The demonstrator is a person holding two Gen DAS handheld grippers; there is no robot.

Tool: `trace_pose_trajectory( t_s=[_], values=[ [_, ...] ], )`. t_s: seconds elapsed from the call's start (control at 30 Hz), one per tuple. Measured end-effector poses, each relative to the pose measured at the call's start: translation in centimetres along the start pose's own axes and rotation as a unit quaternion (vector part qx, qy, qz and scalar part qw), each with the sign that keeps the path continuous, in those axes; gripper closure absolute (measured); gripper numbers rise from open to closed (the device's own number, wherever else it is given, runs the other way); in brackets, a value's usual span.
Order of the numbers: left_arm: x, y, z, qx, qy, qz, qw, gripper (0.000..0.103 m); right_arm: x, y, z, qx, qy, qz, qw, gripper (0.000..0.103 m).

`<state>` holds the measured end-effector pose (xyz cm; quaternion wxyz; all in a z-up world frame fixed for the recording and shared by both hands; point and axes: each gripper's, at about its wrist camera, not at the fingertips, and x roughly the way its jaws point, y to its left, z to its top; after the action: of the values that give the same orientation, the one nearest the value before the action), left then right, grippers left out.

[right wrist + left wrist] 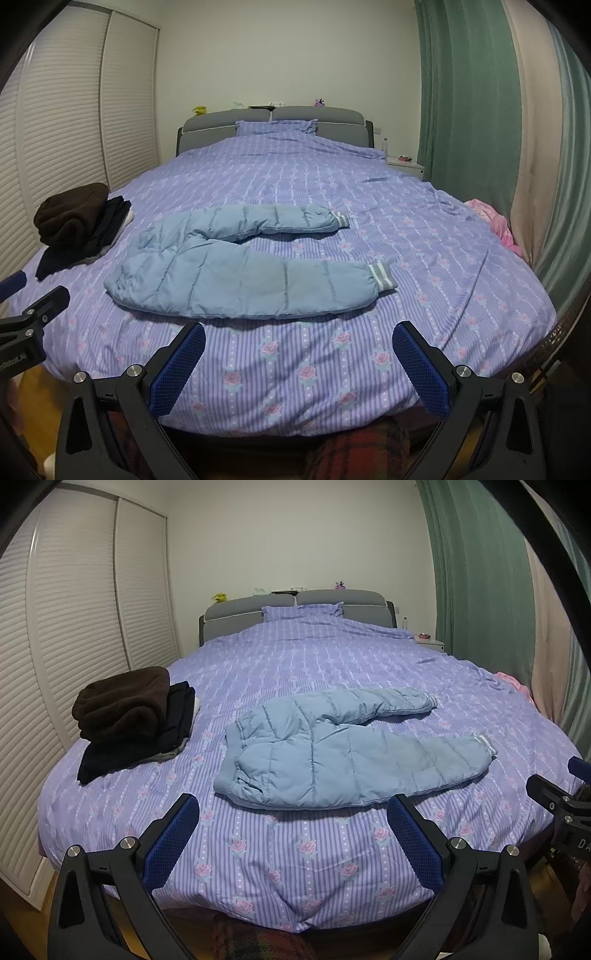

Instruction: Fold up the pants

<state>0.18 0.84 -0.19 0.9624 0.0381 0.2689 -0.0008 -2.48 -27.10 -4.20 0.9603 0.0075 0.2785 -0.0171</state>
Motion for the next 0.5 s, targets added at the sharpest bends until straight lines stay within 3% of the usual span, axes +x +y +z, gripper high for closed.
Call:
trace_pose_trajectory(
  t_s=[0.5],
  values=[
    [0.13,0.17,0.00,-0.007,0.002,0.001,1.0000,0.000,-0.31,-0.18,0.25,0.001,-0.001,0.000,1.000,0.000]
  ],
)
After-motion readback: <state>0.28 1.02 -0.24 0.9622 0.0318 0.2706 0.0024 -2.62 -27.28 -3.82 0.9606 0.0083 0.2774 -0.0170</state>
